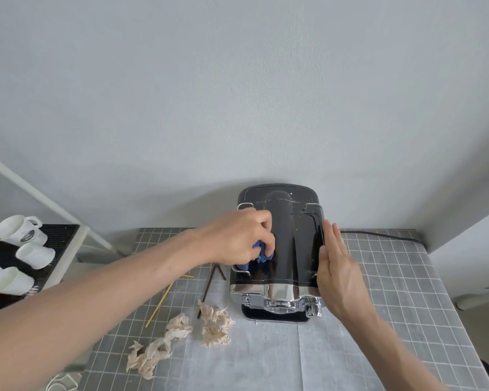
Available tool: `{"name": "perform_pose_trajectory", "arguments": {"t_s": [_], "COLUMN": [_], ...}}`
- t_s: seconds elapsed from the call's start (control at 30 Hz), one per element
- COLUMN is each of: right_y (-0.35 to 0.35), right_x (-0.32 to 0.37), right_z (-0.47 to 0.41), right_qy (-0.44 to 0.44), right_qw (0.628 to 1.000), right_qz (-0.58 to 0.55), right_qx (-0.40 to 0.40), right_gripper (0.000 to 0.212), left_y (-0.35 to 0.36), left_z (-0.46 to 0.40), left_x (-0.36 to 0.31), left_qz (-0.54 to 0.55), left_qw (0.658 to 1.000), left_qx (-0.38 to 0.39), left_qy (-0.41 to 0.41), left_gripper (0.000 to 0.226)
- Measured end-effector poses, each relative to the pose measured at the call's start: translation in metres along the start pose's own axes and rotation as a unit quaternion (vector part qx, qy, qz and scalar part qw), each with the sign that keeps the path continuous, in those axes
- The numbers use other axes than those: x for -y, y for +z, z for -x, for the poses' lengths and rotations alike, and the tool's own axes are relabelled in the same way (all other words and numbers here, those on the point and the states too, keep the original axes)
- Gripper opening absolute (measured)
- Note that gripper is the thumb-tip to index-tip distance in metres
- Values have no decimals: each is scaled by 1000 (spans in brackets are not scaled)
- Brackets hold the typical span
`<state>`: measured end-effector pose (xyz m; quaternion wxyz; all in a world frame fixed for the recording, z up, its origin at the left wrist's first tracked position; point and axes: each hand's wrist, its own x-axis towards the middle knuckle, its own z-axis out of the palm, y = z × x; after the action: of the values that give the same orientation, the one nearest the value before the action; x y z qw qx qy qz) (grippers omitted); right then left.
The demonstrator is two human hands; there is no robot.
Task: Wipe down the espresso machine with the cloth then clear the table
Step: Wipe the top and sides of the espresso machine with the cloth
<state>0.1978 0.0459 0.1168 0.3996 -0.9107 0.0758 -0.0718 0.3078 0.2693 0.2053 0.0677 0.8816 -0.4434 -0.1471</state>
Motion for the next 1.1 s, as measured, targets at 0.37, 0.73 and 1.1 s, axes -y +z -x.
{"name": "perform_pose_trajectory", "arguments": {"t_s": [0.37,0.73,1.1], "right_y": [-2,0,3], "right_x": [3,-1,-5], "right_z": [3,1,0], "right_qy": [6,0,-17], "right_qw": [1000,1000,999], "right_qz": [-22,15,33], "right_qx": [3,6,-1], "right_gripper": [57,56,59], "left_y": [29,34,48], "left_z": [-48,-70,42], "left_x": [9,-10,-71], "left_qz": [-5,58,46], "left_qw": [944,955,997], "left_qx": [-258,-266,-66], "left_qy": [-207,-115,-15], "left_gripper": [23,23,66]}}
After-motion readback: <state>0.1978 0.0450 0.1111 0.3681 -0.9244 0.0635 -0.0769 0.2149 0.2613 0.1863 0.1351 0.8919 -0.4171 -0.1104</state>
